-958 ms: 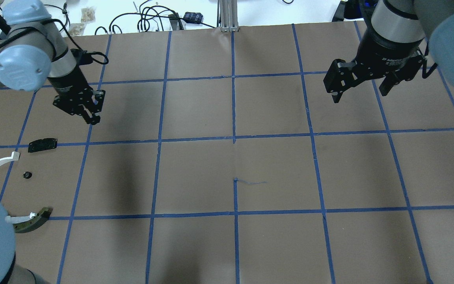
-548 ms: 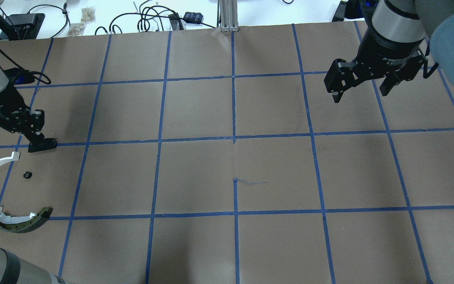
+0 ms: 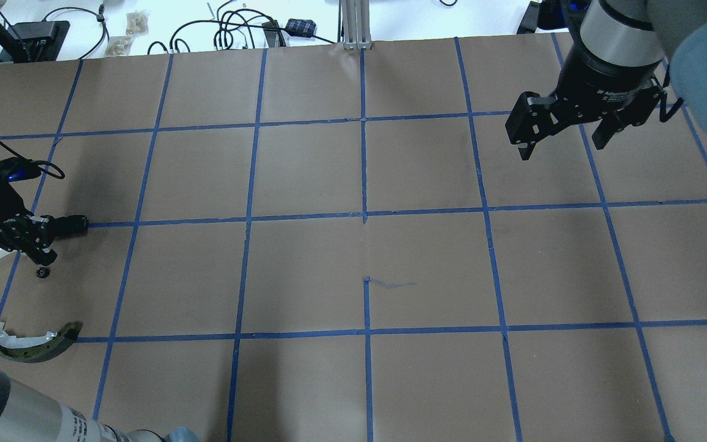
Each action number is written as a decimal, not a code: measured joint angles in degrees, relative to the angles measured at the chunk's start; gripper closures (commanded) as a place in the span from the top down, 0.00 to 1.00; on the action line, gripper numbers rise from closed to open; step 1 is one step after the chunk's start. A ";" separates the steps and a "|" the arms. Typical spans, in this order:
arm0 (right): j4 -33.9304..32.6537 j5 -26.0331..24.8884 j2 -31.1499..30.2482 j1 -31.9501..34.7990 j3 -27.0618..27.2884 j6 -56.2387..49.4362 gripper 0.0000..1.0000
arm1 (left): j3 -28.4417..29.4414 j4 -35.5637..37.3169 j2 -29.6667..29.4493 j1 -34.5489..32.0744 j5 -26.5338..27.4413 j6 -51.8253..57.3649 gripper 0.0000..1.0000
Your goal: Place bearing gear from tray to pile
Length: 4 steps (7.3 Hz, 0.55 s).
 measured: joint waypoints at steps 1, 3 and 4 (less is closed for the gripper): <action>-0.02 0.06 0.00 0.01 0.00 0.03 1.00 | -0.07 1.03 -0.88 0.07 0.75 -0.04 0.00; -0.08 0.11 0.00 0.01 0.00 0.02 1.00 | -0.22 2.23 -2.19 0.11 1.81 0.00 0.00; -0.08 0.12 0.00 -0.06 0.00 -0.01 1.00 | -0.32 2.32 -2.43 0.11 2.05 0.14 0.00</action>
